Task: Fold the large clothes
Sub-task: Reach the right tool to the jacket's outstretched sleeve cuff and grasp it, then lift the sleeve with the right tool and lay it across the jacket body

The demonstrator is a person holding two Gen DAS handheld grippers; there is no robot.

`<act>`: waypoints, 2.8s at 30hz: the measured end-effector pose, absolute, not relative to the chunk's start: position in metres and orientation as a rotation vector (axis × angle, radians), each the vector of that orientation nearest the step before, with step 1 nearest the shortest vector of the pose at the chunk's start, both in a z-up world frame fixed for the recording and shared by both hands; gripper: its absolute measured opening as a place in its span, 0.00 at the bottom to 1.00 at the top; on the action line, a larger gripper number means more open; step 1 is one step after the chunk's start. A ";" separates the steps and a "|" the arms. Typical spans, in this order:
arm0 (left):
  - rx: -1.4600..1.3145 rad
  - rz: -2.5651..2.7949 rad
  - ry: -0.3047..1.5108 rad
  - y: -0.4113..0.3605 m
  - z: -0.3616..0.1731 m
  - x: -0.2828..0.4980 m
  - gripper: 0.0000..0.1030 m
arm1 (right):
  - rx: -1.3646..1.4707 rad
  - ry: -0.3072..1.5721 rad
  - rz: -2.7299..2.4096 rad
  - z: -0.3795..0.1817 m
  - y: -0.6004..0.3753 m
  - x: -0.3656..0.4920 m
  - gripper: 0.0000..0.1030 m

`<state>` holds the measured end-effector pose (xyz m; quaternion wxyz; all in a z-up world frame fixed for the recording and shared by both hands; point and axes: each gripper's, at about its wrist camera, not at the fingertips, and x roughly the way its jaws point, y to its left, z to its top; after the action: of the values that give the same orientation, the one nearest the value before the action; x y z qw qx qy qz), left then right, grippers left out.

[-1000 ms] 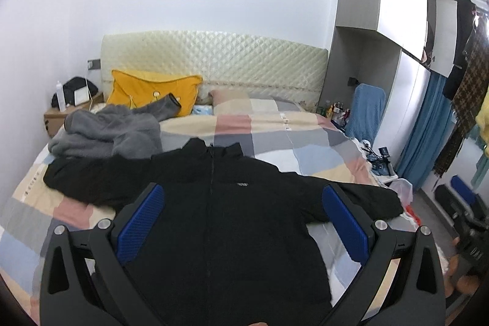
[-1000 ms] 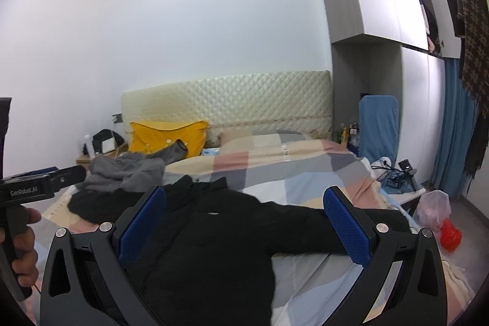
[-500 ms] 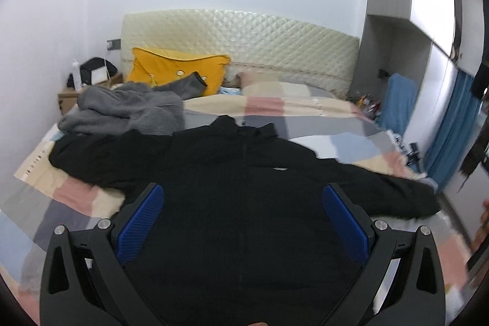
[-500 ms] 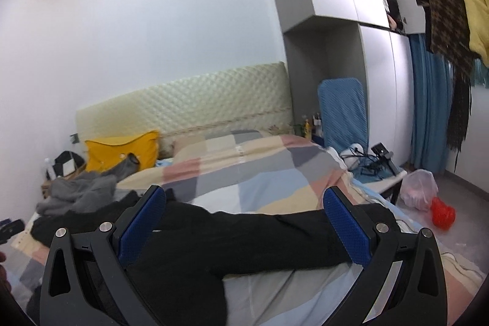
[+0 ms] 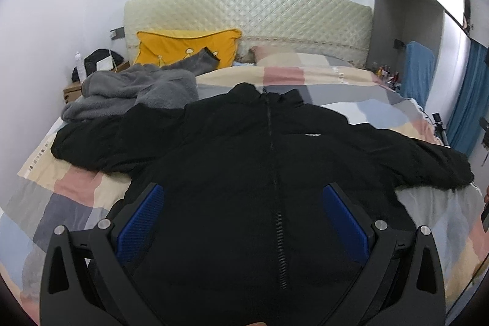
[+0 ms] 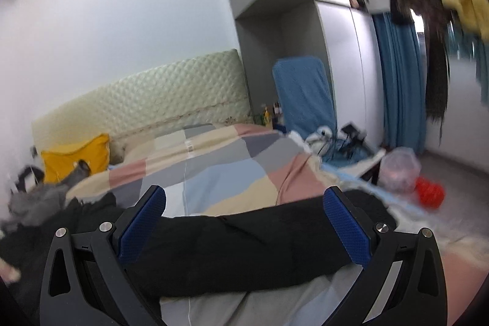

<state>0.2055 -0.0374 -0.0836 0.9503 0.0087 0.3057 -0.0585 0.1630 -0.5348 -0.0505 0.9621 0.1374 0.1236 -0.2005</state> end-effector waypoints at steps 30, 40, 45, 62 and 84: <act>-0.141 -0.077 0.739 0.007 -0.134 0.237 1.00 | 0.856 0.470 -0.558 -0.176 -0.732 0.199 0.12; -0.138 -0.035 0.755 0.021 -0.133 0.239 1.00 | 0.602 0.452 -0.531 -0.084 -0.725 0.218 0.05; -0.080 -0.041 0.731 0.015 -0.129 0.235 1.00 | 0.552 0.432 -0.490 -0.050 -0.712 0.230 0.06; 0.014 0.001 0.668 0.035 -0.119 0.223 1.00 | 0.349 0.335 -0.280 0.106 -0.540 0.256 0.13; -0.017 -0.010 0.660 0.055 -0.124 0.222 1.00 | 0.219 0.442 0.322 0.074 -0.216 0.364 0.14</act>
<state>0.2220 0.0552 -0.1243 0.9460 -0.0086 0.3239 -0.0051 0.3637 -0.2156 0.0739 0.9569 0.1080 0.2179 0.1588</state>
